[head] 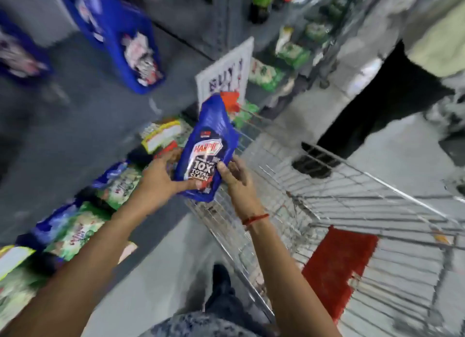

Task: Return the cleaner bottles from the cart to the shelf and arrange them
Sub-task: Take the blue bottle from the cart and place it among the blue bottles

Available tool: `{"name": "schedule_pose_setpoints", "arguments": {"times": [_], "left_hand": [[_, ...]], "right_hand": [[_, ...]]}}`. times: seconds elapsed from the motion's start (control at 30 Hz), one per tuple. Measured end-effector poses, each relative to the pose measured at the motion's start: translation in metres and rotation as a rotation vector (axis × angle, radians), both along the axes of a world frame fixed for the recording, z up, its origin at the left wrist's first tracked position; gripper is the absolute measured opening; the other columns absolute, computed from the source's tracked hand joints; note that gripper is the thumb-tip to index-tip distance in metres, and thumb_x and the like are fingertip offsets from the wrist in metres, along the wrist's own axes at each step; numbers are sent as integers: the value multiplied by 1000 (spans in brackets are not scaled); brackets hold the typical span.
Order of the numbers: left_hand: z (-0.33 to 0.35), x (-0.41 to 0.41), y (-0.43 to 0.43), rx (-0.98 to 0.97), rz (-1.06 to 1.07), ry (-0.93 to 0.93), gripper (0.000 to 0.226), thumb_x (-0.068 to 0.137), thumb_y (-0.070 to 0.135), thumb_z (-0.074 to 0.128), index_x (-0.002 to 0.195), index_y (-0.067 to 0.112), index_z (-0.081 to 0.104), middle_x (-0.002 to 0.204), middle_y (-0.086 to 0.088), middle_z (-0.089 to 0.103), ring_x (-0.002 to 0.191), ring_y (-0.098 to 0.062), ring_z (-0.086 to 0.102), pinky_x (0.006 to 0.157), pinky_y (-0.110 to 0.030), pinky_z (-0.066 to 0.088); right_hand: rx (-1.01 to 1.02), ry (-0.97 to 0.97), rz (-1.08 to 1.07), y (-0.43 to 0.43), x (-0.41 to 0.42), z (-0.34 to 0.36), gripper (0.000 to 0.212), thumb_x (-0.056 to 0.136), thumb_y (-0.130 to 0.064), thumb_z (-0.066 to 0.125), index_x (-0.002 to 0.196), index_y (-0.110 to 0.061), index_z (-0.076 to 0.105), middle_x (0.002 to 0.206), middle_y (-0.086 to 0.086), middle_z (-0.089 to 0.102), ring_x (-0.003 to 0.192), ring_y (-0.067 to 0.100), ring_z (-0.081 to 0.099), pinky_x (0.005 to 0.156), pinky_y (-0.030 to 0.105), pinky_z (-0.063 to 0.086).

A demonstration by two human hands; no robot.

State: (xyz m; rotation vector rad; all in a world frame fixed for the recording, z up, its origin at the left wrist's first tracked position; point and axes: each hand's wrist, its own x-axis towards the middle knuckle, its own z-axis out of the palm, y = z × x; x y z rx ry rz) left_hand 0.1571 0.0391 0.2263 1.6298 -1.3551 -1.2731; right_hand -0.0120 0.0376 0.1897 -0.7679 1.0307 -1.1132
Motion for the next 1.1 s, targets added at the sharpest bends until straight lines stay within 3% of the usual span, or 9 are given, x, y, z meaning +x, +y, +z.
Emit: {"name": "schedule_pose_setpoints", "arguments": {"times": [0.07,0.17,0.27,0.37,0.47,0.53,0.63,0.9,1.1], "left_hand": [[18,34,17,-84,128,18,78,35,38,91,106,36,58,87,18,74,83,-7,68,81,-22,57],[39,77,34,-217,286,-8,85,39,24,92,116,27,56,75,35,69,69,10,64,72,-9,54],[54,116,43,-304,414,-67,80,41,26,91,113,30,57,76,33,70,69,8,65,71,-12,54],[63,145,41,-358,512,-107,83,47,17,90,122,16,54,90,24,69,73,16,62,75,-12,54],[67,164,33,-390,562,-185,77,53,12,87,122,10,53,98,5,67,71,19,60,71,-7,51],[67,174,25,-386,588,-193,75,52,12,88,119,10,53,98,3,67,75,11,63,72,-10,52],[65,180,9,-377,641,-205,74,49,13,89,114,8,53,104,-3,68,90,-15,65,82,-28,52],[47,174,-16,-305,713,-216,73,49,14,89,112,7,52,105,-4,68,94,-17,63,77,-29,49],[34,176,-8,-304,720,-300,63,56,19,87,107,6,52,102,-10,70,90,-27,66,74,-34,51]], "right_hand": [[-129,25,151,-10,31,27,32,86,0,53,116,-8,49,98,-7,69,89,2,64,79,17,54],[-318,88,332,-24,83,64,37,85,4,52,117,-14,50,108,-1,63,92,-3,62,82,15,52],[-440,123,484,-36,128,92,41,84,3,53,120,-16,47,117,5,59,100,-1,59,90,17,50],[-516,181,592,-50,162,107,43,85,1,54,126,-7,43,125,10,54,102,-1,59,90,17,49],[-537,211,668,-67,189,110,44,85,-3,56,126,-6,42,132,19,52,112,16,56,100,31,47],[-558,238,703,-81,202,108,44,84,-4,57,125,-11,44,130,16,54,113,16,56,98,30,48],[-582,296,728,-99,215,105,46,83,-4,59,124,-16,43,131,16,53,109,10,57,96,28,49],[-550,389,771,-121,217,88,53,85,-11,58,133,-16,37,137,13,50,122,17,50,105,39,43],[-499,345,771,-113,217,81,46,87,-8,55,129,-17,39,126,2,53,115,12,52,89,14,49]]}}
